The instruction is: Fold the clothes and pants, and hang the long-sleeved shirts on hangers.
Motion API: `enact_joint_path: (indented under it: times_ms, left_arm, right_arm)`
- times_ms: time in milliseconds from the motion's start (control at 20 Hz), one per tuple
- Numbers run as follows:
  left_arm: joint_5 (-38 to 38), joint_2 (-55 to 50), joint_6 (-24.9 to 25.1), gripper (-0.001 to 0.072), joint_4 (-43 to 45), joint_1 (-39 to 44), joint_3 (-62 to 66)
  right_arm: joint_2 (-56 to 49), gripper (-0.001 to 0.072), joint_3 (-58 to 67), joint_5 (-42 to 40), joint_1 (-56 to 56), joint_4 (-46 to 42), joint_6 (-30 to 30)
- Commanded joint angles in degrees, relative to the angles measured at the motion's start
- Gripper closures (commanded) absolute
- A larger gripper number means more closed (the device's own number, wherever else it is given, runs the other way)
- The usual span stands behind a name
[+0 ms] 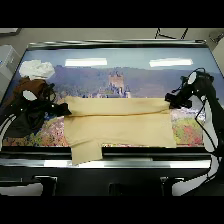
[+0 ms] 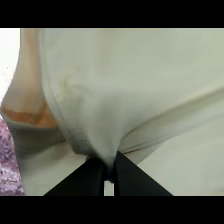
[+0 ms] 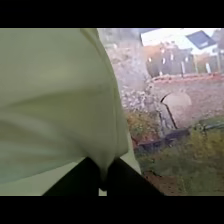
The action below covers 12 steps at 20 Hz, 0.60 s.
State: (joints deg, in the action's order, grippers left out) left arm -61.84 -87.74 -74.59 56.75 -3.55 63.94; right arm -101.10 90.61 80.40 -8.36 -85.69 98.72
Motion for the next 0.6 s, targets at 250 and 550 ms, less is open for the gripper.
enact_joint_path:
  times_ms: [250,550]
  left_arm:
    - [-8.81,0.02,-2.8,0.015,0.31,-2.54,0.31]
    - [-23.43,9.84,-0.22,0.0144,3.3,-12.31,-4.04]
  right_arm:
    - [-0.68,0.0009,1.2,12.33,-0.09,0.81,-4.42]
    - [3.65,0.0032,1.2,22.95,-8.66,1.05,-4.92]
